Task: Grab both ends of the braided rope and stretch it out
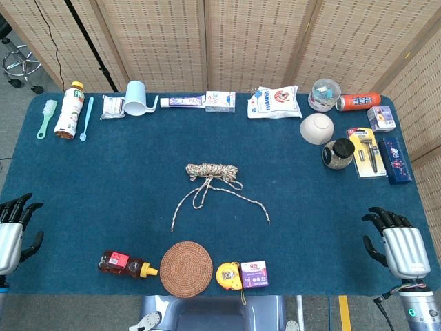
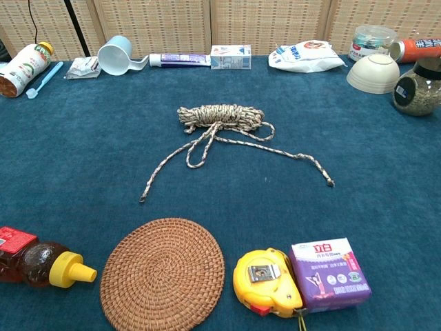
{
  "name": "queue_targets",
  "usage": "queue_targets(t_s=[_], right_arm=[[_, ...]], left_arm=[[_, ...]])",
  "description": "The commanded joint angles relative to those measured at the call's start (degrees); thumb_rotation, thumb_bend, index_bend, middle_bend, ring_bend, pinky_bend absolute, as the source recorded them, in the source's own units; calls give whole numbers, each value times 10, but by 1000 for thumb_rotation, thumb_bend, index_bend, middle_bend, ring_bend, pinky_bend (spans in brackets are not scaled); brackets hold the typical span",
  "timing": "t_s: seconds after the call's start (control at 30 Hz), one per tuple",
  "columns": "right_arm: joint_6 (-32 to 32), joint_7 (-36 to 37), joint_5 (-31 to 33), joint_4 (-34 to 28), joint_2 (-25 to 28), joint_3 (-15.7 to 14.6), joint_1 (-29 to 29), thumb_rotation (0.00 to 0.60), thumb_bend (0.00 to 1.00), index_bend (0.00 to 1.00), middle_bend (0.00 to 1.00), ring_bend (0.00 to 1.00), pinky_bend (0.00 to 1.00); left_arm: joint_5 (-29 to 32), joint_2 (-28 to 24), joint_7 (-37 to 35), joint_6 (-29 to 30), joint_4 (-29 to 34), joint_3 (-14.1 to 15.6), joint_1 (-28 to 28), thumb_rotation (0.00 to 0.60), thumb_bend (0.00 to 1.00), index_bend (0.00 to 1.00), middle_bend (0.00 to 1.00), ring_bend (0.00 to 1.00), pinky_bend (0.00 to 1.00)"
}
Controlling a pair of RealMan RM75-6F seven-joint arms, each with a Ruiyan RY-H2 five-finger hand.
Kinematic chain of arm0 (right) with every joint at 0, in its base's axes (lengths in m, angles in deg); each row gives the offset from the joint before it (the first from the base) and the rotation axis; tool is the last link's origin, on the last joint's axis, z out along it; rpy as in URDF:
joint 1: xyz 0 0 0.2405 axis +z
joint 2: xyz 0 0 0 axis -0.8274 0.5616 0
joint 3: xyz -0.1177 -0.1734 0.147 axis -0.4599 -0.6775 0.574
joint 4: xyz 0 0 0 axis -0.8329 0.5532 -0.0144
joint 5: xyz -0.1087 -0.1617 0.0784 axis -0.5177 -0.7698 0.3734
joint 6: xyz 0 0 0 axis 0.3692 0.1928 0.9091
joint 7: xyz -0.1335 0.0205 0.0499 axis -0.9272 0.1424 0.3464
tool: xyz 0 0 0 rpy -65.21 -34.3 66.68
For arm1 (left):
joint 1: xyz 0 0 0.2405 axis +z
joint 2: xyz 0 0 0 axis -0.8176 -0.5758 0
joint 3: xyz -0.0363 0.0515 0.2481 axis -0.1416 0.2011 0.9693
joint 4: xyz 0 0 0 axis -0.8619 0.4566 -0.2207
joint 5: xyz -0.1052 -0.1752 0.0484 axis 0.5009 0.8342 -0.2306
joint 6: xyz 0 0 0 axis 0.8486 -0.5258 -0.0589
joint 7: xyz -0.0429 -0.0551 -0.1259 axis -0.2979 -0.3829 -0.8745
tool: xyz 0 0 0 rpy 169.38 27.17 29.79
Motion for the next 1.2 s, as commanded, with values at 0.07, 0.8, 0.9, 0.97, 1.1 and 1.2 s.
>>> queue_targets(t_s=[0.07,0.8,0.9,0.97,1.1,1.2], right_arm=[[1,0,-1,0,0,-1,0,600,418,375,289,308,332],[-3,9,-1,-6,0,0,-2,600,418,375,290,313,332],[1,17,-4,-9,1,1,2,600,417,375,290,313,332],[9,29,-6,-12,3,2,8,600,418,375,290,313,332],[26,57,-5,-19,7,7,21,600,418,374,290,314,332],[46,84,-12,-27,8,12,41,600,419,376,290,314,332]], left_arm=[[1,0,-1,-1,0,1,1,600,359,250,134,156,139],[-2,-6,-14,3,-2,-2,2,600,359,250,140,159,139],[-3,-5,-15,2,-3,-3,2,600,359,250,144,158,139],[-4,-6,-16,1,-2,-3,0,600,359,250,144,158,139],[-10,-12,-15,-3,1,-3,-4,600,359,250,147,157,139],[-13,-19,-14,-4,6,-6,-8,600,359,250,148,158,139]])
